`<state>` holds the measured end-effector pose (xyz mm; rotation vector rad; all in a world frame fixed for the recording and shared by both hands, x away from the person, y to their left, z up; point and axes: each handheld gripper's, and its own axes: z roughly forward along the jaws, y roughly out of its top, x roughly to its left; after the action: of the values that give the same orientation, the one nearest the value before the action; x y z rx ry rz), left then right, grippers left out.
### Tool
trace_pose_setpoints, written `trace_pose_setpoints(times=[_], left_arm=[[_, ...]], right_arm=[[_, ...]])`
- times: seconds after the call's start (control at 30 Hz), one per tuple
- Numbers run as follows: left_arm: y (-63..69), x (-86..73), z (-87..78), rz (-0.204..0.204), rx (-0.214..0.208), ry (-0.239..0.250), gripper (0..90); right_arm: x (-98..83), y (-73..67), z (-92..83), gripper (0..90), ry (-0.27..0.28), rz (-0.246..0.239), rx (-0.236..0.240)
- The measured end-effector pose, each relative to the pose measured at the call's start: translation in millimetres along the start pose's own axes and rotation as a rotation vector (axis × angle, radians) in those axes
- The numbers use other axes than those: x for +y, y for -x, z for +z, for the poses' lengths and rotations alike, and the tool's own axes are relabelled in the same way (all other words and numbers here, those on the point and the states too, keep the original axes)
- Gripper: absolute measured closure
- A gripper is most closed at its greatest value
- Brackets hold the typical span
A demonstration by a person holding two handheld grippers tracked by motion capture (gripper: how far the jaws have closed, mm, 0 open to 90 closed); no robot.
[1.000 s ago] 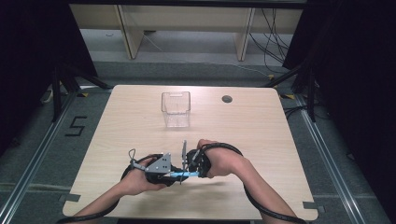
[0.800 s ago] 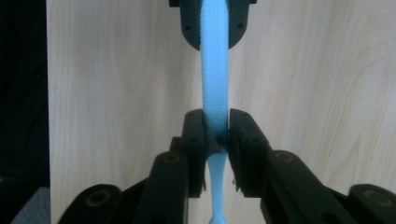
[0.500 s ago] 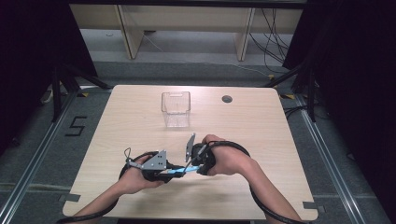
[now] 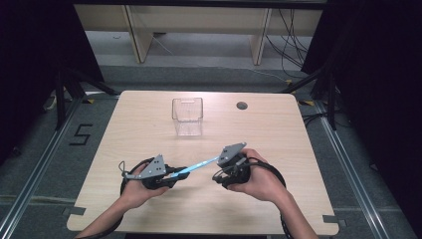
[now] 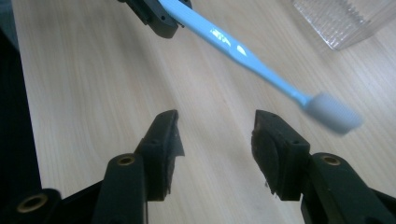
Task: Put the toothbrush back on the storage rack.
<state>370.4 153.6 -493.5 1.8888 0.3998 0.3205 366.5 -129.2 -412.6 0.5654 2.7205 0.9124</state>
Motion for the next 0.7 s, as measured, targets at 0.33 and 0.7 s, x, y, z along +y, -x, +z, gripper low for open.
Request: trace_pose_setpoints(times=[0.33, 0.7], left_arm=[[-1.9, -5.7, -15.5, -0.095, 0.12, 0.132, 77.9], [-2.5, -7.0, -18.8, -0.126, 0.166, 0.2, 77.9]], right_arm=[[-32.2, 0.9, 18.2, 49.6, 0.289, 0.307, -0.047], [-23.4, 4.2, 35.8, 52.9, 0.533, 0.581, 0.028]])
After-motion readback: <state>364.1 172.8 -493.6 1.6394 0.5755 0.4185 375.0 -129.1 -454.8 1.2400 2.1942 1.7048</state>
